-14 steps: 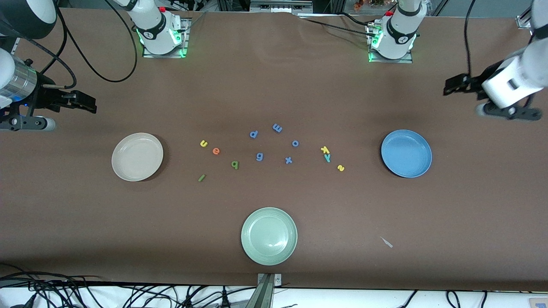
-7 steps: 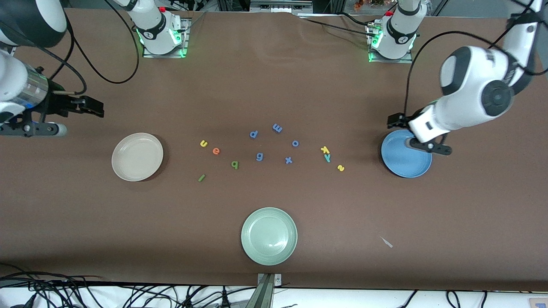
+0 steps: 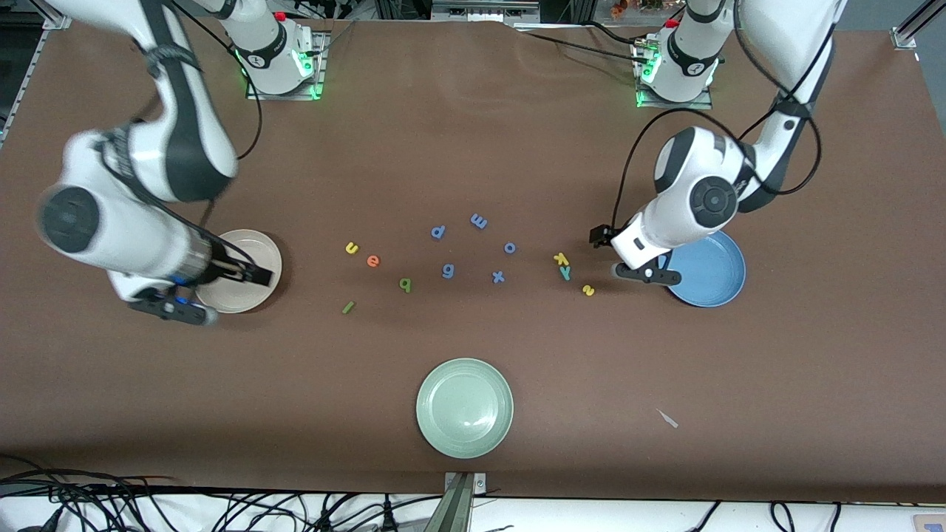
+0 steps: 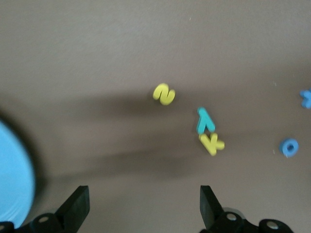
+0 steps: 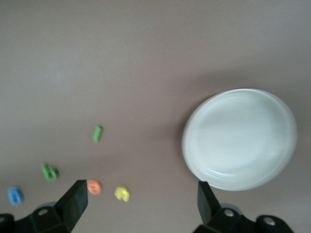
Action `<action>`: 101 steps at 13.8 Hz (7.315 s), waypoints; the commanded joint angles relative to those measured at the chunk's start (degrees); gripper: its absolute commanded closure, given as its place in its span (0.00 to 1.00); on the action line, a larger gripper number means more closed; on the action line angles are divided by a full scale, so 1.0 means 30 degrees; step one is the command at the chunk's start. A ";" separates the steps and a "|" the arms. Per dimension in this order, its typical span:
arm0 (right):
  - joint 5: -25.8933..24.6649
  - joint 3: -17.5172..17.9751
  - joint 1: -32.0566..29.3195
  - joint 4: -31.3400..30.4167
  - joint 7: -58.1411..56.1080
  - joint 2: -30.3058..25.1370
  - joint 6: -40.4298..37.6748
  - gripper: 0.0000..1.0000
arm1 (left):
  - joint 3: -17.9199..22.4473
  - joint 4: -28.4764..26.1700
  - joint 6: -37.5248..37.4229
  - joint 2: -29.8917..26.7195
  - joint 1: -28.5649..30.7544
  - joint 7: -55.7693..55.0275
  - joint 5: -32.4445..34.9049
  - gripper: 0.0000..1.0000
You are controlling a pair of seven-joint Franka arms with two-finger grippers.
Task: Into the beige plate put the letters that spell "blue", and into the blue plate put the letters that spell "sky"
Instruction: 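Reach the left gripper to yellow z while the right gripper reaches green l, then carry the z to the blue plate while the right gripper carries l to white plate, then release both letters and move both grippers back over the letters, then grasp yellow y with the left gripper while the right gripper grasps yellow u, then drop the y on the blue plate while the right gripper drops u on white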
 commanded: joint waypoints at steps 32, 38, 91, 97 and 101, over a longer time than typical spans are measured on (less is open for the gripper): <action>0.1055 0.0382 0.1994 -0.1804 0.5360 0.2446 0.3860 1.00 | 0.3973 0.3517 0.3320 0.5037 -0.4683 -0.0423 -0.0196 0.82; 0.0909 -0.2485 0.1994 -1.0361 -0.1612 -0.3538 0.5322 1.00 | 0.3973 0.2524 0.0779 0.2318 -0.2873 0.2642 -0.0167 0.83; 0.1905 -0.1458 0.2814 -1.0576 0.1233 -0.2663 0.6091 1.00 | 0.1220 0.0735 0.3131 0.1179 -0.1910 0.0094 0.0388 0.91; 0.1641 -0.5506 0.2580 -1.0372 -0.5837 -0.2142 0.5203 1.00 | 0.1219 -0.2219 0.0068 -0.2638 0.3308 1.1309 0.0359 0.82; 0.1407 -0.5537 0.2551 -0.9612 -0.5957 -0.1816 0.5411 0.00 | 0.1249 -0.3075 0.0332 -0.2552 0.4721 1.3494 0.0360 0.56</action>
